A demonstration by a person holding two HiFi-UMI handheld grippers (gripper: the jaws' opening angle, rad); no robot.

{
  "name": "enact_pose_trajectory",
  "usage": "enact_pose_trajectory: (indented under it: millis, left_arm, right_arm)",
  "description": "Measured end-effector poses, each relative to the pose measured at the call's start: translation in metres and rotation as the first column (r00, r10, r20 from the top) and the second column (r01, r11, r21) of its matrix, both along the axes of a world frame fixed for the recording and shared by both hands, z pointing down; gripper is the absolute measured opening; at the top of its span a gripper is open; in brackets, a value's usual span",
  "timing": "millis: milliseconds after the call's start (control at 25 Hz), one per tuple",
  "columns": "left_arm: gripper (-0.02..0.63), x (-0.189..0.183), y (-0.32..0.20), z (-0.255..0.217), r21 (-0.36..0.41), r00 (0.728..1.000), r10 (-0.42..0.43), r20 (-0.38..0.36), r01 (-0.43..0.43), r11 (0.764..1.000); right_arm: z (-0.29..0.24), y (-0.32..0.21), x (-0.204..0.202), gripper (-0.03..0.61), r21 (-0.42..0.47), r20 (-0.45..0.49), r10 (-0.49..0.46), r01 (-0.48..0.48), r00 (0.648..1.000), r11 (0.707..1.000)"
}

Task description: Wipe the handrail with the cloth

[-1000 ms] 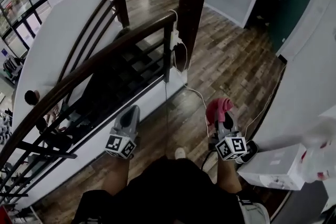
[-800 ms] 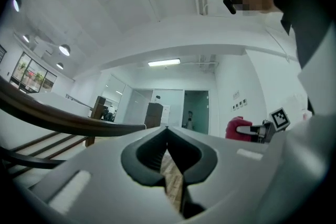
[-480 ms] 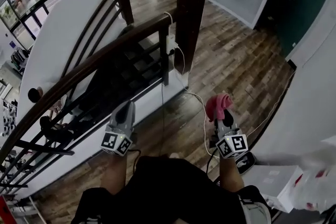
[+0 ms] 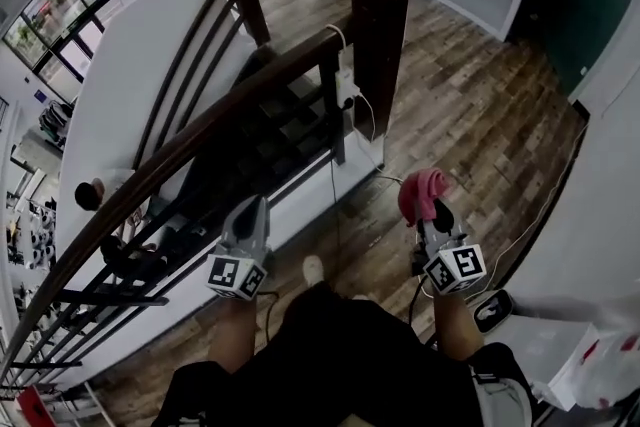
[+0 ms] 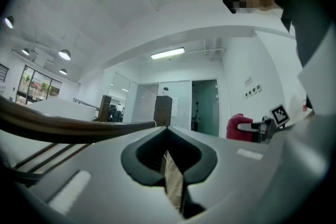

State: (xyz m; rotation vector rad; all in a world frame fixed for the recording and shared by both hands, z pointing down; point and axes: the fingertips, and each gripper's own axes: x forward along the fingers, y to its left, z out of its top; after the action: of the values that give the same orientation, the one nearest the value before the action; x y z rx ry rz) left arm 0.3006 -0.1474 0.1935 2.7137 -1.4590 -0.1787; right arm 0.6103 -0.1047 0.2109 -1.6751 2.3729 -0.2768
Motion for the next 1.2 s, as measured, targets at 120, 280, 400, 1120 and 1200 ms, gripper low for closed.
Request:
enact_pose_trajectory:
  millis: [120,280,400,1120,1200]
  left_arm:
    - [-0.002,-0.014,-0.028,0.003,0.003,1.0,-0.005,-0.028,0.005,1.0]
    - [-0.002,0.001,-0.07,-0.008,0.064,0.996,0.086,-0.009,-0.085,0.994]
    - [-0.002,0.008,-0.096,-0.012,0.086,0.989,0.146,-0.012,-0.145,0.986]
    - [-0.002,0.025,-0.191,-0.012,0.077,0.972,0.223,-0.07,-0.217,0.973]
    - [-0.002,0.031,-0.203,-0.012,0.074,0.98,0.193,-0.056,-0.189,0.979]
  right_arm:
    - [-0.007,-0.013,-0.013,0.046,0.018,-0.015,0.012,-0.011,1.0,1.0]
    - [-0.024,-0.046,-0.018,0.046,0.042,-0.038,0.043,-0.041,0.998,0.998]
    - [-0.035,-0.073,-0.025,0.046,0.064,-0.042,0.068,-0.066,0.997,0.996]
    - [-0.042,-0.204,-0.072,0.046,0.052,0.053,-0.06,0.057,0.997,0.997]
    - [-0.043,-0.224,-0.07,0.046,0.041,0.052,-0.114,0.111,0.992,0.993]
